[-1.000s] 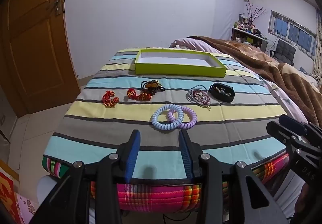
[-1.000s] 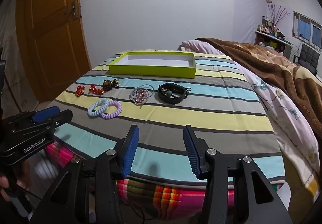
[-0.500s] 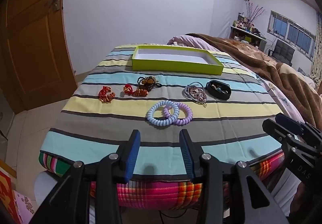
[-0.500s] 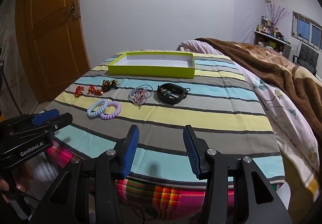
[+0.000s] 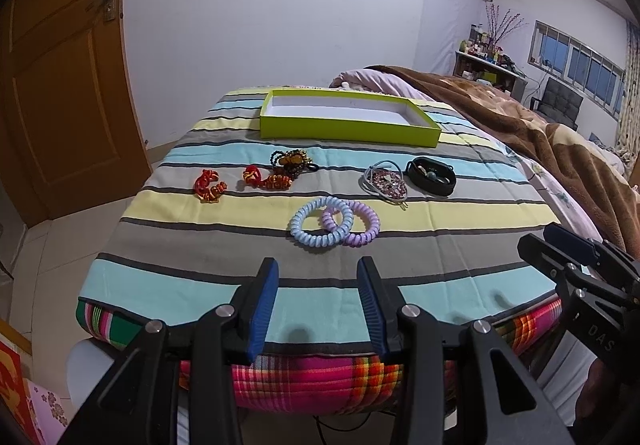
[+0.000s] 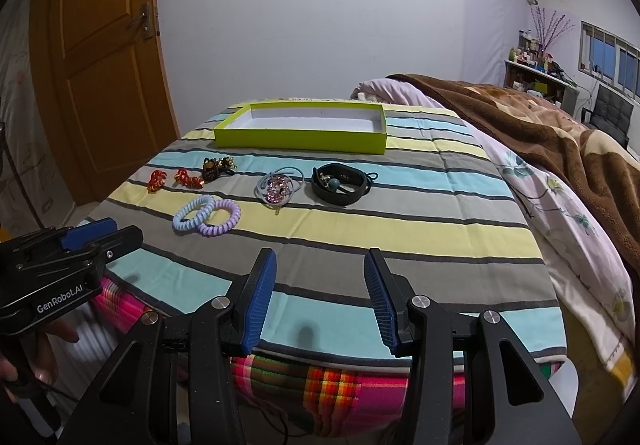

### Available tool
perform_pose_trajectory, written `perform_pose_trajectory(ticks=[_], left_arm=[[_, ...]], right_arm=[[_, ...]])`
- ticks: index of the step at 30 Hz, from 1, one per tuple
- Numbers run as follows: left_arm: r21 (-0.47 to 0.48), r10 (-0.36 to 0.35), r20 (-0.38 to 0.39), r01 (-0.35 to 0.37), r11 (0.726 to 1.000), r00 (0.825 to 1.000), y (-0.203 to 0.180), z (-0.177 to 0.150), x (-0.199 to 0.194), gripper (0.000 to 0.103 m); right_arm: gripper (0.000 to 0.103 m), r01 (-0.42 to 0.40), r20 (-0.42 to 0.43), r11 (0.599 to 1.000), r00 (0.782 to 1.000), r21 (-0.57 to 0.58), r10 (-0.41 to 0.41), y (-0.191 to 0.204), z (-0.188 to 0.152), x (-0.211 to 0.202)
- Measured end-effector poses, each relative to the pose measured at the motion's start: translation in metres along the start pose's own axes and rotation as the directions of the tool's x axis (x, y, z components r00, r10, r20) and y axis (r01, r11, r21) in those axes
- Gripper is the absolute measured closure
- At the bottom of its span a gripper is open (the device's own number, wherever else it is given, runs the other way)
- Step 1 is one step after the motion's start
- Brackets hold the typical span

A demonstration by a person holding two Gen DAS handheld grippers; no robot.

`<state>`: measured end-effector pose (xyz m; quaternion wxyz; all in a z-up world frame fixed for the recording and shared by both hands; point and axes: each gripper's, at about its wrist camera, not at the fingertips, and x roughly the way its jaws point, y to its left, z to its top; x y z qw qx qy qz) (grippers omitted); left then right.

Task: Organize jewelry

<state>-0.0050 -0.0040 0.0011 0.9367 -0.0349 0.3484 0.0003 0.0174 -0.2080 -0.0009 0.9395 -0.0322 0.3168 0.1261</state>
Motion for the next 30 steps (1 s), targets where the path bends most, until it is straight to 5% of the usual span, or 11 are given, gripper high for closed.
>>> perform_pose_trajectory(ticks=[30], left_arm=[[-0.014,0.010,0.000,-0.010,1.000,1.000,0.0032,0.0016,-0.0007,0.061]], right_arm=[[0.056,-0.003,0.003,1.000,1.000,-0.003,0.003,-0.0002,-0.0005,-0.0016]])
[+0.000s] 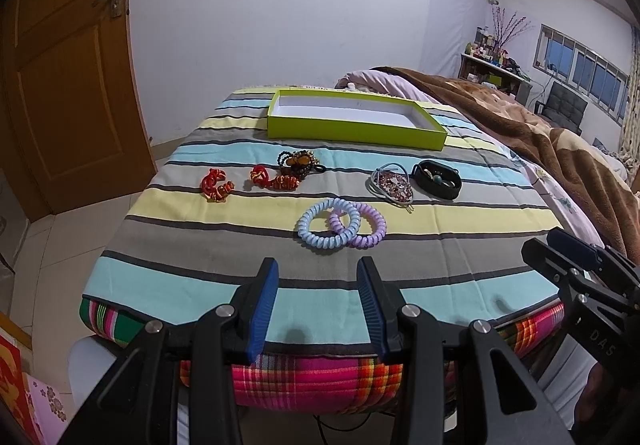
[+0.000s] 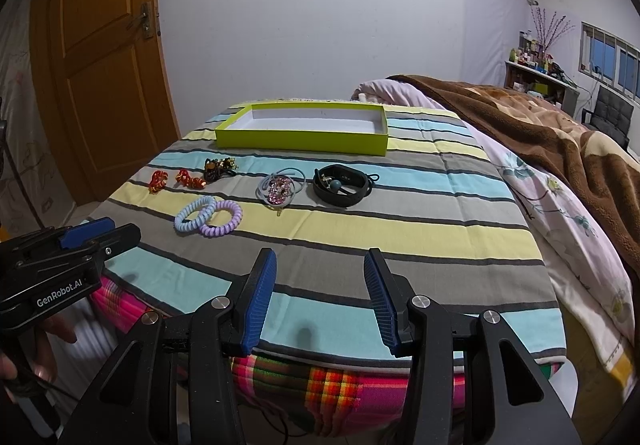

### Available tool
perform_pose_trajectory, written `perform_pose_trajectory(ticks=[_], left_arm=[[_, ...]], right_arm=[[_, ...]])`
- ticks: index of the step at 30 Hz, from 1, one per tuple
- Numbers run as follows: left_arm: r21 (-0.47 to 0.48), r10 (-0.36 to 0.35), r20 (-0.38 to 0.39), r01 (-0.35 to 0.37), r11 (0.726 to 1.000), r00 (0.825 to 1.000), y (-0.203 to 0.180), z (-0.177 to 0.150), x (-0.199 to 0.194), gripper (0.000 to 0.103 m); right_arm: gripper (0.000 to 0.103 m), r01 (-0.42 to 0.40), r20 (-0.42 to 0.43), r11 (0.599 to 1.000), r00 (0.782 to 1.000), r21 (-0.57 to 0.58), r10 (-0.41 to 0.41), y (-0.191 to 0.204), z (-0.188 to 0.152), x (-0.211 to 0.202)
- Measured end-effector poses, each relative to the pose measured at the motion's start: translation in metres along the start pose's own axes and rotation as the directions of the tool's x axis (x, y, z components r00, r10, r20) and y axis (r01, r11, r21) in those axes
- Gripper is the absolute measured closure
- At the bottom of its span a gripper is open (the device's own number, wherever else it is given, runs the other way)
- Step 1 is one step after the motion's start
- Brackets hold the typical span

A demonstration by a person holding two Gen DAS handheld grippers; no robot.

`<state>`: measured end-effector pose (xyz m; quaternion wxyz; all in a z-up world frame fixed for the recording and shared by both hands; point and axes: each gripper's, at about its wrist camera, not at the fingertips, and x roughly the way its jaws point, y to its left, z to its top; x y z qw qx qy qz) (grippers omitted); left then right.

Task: Organize jewelry

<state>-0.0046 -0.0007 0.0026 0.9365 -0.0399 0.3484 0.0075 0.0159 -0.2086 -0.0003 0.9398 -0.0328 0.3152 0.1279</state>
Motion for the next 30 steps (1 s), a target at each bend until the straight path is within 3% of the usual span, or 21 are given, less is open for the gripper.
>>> perform_pose_trajectory(ticks=[30], left_arm=[[0.001,-0.004,-0.005,0.004,1.000,1.000,0.0007,0.0013,0.0061,0.061]], right_arm=[[0.056,-0.002,-0.013,1.000,1.000,-0.006,0.002,0.0022,0.0014,0.0067]])
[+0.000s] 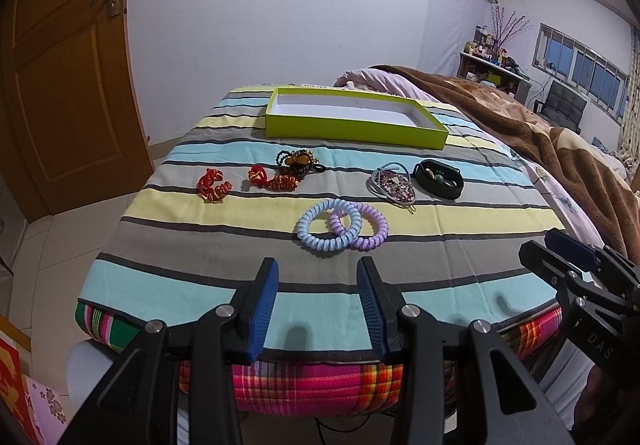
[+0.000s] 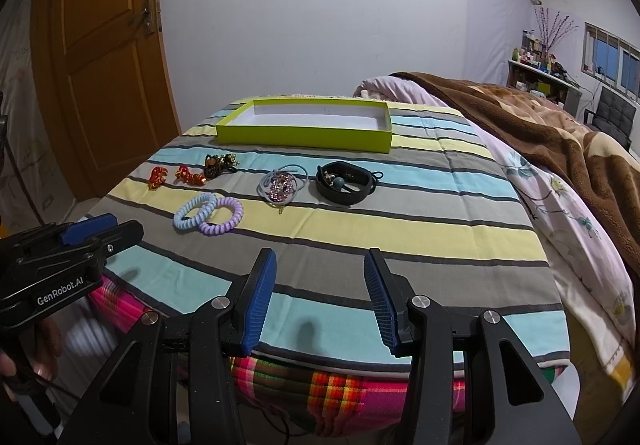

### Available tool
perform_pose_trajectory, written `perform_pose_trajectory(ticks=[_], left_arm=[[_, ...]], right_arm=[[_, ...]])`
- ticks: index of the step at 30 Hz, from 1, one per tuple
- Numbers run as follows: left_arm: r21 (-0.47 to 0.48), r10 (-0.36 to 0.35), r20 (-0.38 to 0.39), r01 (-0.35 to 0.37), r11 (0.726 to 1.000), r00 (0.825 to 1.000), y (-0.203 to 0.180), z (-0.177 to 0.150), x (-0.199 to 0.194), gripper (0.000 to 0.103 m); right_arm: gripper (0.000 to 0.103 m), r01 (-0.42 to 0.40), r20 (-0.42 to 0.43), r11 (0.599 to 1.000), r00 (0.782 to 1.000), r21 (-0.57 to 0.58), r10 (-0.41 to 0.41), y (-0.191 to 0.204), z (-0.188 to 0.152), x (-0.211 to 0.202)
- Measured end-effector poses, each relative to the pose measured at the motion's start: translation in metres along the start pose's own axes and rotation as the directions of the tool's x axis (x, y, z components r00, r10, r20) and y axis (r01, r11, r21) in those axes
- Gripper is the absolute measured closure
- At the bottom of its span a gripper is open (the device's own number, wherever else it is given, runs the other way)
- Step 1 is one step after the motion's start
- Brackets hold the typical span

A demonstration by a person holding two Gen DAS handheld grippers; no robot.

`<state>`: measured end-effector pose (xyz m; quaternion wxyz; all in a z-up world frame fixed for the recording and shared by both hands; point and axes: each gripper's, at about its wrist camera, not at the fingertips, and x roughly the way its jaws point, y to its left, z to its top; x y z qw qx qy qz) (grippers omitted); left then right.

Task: Organize jewelry
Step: 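Grasp the light-blue coil hair tie with the left tool while the right tool grasps the black watch band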

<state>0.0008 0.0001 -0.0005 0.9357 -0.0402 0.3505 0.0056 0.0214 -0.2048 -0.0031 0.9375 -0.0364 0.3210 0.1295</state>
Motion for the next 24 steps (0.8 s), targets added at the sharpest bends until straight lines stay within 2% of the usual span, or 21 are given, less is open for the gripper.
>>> perform_pose_trajectory(ticks=[11,16,24], left_arm=[[-0.024,0.005,-0.038,-0.006,1.000,0.999,0.013,0.019,0.038,0.060],[-0.025,0.005,-0.089,-0.007,1.000,0.996,0.016,0.025,0.065,0.061],[0.000,0.010,-0.119,-0.010,1.000,0.993,0.015,0.024,0.082,0.061]], right_arm=[[0.056,0.021,0.003,1.000,1.000,0.000,-0.021,-0.014,0.018,0.021],[0.056,0.015,-0.024,1.000,1.000,0.026,-0.015,-0.026,0.036,0.046],[0.056,0.011,-0.089,1.000,0.996,0.024,-0.008,-0.039,0.058,0.088]])
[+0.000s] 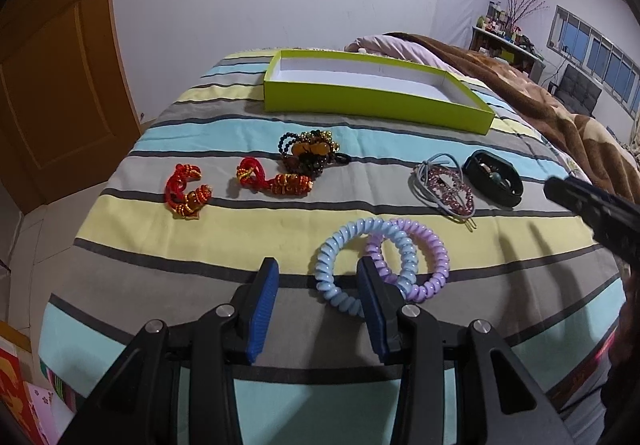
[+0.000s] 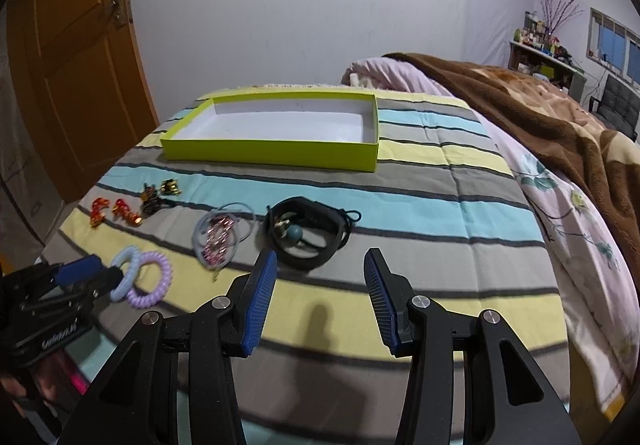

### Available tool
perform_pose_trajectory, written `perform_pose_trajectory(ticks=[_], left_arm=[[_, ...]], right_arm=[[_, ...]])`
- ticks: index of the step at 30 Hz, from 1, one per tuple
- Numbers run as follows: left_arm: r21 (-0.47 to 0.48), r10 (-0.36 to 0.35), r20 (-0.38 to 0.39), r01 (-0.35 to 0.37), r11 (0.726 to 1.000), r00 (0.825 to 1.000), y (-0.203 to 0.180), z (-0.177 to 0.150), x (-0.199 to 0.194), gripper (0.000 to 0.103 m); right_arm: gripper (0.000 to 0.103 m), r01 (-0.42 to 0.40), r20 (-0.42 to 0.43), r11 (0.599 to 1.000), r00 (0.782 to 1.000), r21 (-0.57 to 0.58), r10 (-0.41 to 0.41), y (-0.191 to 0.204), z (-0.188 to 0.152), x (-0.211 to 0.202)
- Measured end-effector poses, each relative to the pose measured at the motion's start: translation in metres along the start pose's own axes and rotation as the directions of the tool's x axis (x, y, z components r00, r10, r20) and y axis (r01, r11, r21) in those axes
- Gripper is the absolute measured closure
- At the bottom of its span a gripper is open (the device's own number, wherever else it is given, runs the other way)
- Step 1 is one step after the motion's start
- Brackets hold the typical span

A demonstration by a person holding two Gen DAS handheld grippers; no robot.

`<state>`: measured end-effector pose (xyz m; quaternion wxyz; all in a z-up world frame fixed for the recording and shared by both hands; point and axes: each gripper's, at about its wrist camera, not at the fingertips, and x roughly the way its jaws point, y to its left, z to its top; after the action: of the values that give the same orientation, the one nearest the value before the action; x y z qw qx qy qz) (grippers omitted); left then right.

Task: Organize jewelry
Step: 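Grasp the light-blue coil hair tie with the left tool while the right tool grasps the black watch band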

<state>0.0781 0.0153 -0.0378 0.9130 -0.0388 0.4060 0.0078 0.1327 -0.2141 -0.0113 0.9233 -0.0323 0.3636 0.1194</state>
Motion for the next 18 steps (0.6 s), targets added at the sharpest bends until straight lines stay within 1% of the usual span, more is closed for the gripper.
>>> perform_pose_trajectory(ticks=[2,4,5,7,9,11,12,13,16,18], left_arm=[[0.008,0.014,0.003,-0.014,1.000,1.000,0.000,0.001,0.001,0.067],[0.014,0.024,0.006,-0.024,1.000,1.000,-0.001,0.003,0.004,0.074],[0.016,0.027,0.007,-0.027,0.999,1.000,0.000,0.003,0.005,0.075],[0.022,0.033,0.010,-0.033,0.999,0.999,-0.001,0.005,0.006,0.081],[0.028,0.038,0.014,-0.038,0.999,0.999,-0.001,0.005,0.007,0.084],[0.033,0.036,0.015,-0.037,0.999,0.999,-0.001,0.007,0.008,0.087],[0.034,0.036,0.017,-0.037,0.999,0.999,0.000,0.007,0.009,0.091],[0.033,0.035,0.018,-0.036,0.999,0.999,0.001,0.008,0.009,0.092],[0.024,0.021,0.020,-0.021,0.999,1.000,0.004,0.008,0.008,0.093],[0.020,0.014,0.023,-0.014,1.000,1.000,0.006,0.008,0.008,0.093]], right_arm=[[0.058,-0.004,-0.015,1.000,1.000,0.001,0.004,-0.003,0.006,0.009],[0.071,-0.004,-0.040,1.000,0.999,-0.003,0.004,-0.004,0.012,0.019],[0.072,-0.005,-0.053,1.000,0.999,-0.006,0.005,-0.004,0.014,0.025],[0.073,-0.008,-0.082,1.000,0.997,-0.011,0.007,-0.004,0.018,0.035],[0.074,-0.009,-0.113,1.000,0.994,-0.011,0.008,-0.005,0.020,0.047],[0.078,-0.011,-0.144,1.000,0.990,-0.010,0.009,-0.006,0.020,0.057],[0.084,-0.012,-0.155,1.000,0.988,-0.010,0.010,-0.006,0.020,0.060],[0.088,-0.013,-0.159,1.000,0.987,-0.011,0.011,-0.006,0.019,0.063],[0.093,-0.003,-0.150,1.000,0.989,-0.018,0.000,-0.005,0.020,0.061],[0.094,0.001,-0.141,1.000,0.990,-0.021,-0.004,-0.004,0.021,0.060]])
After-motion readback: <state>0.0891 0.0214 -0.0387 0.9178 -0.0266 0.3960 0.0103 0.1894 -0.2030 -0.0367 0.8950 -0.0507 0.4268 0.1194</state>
